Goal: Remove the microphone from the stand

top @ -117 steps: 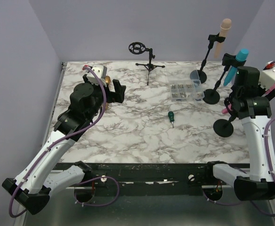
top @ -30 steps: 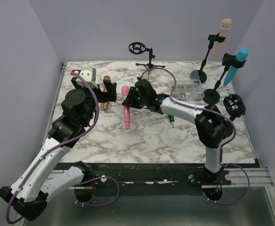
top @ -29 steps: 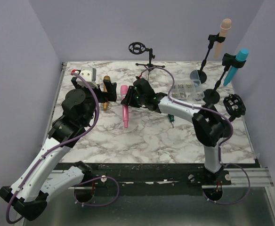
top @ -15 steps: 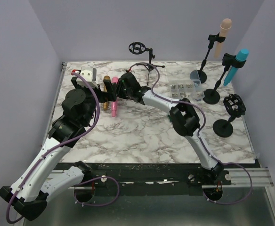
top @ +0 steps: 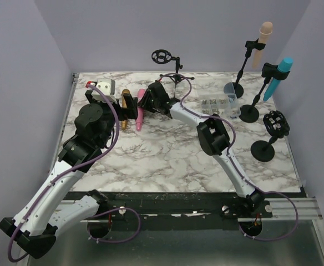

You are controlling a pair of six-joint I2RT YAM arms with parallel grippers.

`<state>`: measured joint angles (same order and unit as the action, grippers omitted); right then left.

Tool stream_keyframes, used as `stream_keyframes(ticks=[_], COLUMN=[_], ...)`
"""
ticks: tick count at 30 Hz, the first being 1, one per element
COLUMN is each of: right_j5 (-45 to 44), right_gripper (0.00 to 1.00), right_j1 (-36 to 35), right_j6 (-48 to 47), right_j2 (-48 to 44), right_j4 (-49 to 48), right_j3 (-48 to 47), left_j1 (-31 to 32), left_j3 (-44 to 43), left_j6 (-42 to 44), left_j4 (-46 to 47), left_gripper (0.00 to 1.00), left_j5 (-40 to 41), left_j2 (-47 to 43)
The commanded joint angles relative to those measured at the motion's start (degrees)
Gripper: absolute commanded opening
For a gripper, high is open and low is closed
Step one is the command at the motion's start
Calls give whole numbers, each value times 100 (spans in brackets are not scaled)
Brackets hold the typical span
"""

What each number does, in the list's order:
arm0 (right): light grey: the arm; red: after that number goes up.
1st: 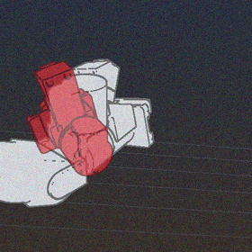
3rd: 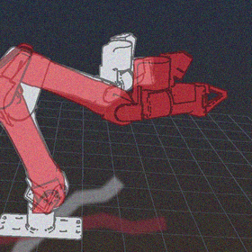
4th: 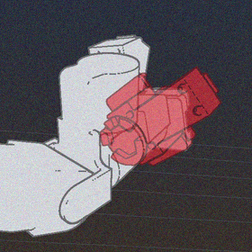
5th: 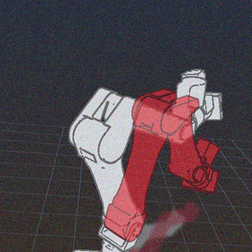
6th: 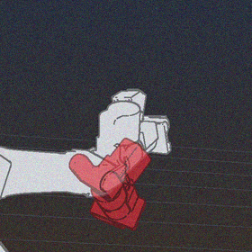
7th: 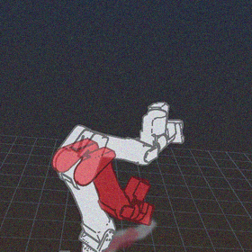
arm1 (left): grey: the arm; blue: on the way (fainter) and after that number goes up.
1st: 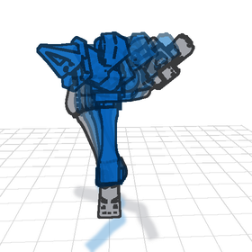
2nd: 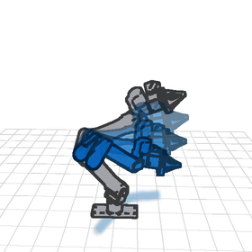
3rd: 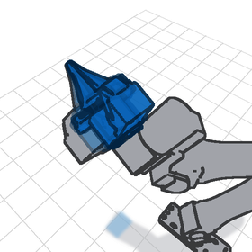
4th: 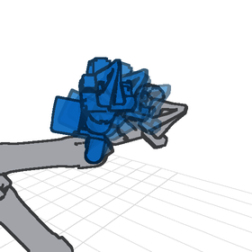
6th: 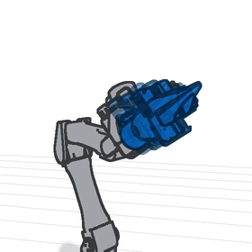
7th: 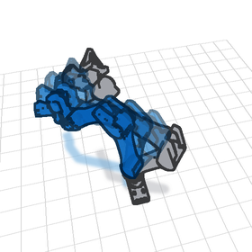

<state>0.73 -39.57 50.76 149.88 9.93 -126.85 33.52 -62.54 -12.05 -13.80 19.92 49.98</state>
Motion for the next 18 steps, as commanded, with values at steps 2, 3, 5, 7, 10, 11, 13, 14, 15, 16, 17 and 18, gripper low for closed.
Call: stream_keyframes(ticks=[2,3,5,7,10,11,13,14,15,16,17,18], right_j5=[172,188,249,318,338,331,351,393,424,459,476,489], right_gripper=[12,12,12,12,12,12,12,12,12,12,12,12], right_j1=[-11,-6,-7,-7,-2,-7,-4,-6,-6,-7,-7,-14], right_j6=[105,161,242,330,394,405,440,485,531,572,591,604], right_j2=[395,432,501,557,593,595,602,612,640,658,688,704], right_j4=[28,11,-64,-126,-145,-155,-195,-229,-269,-294,-295,-312], right_j3=[-383,-401,-417,-431,-437,-429,-422,-414,-424,-431,-449,-455], left_j1=[7,-3,3,-1,-1,-9,-9,-16,-14,-18,-18,-15], left_j3=[-126,-126,-126,-124,-135,-135,-135,-135,-135,-131,-135,-135], left_j6=[-23,-23,-23,-17,-16,-18,-16,-25,-29,-25,-25,-38], left_j4=[-31,-33,-32,-30,-40,-36,-36,-39,-35,-37,-36,-36], left_gripper=[99,99,99,99,99,99,98,99,99,99,99,99], left_j5=[-94,-94,-94,-94,-94,-94,-100,-107,-111,-120,-120,-127], left_j2=[45,47,50,48,61,48,52,47,48,47,47,43])
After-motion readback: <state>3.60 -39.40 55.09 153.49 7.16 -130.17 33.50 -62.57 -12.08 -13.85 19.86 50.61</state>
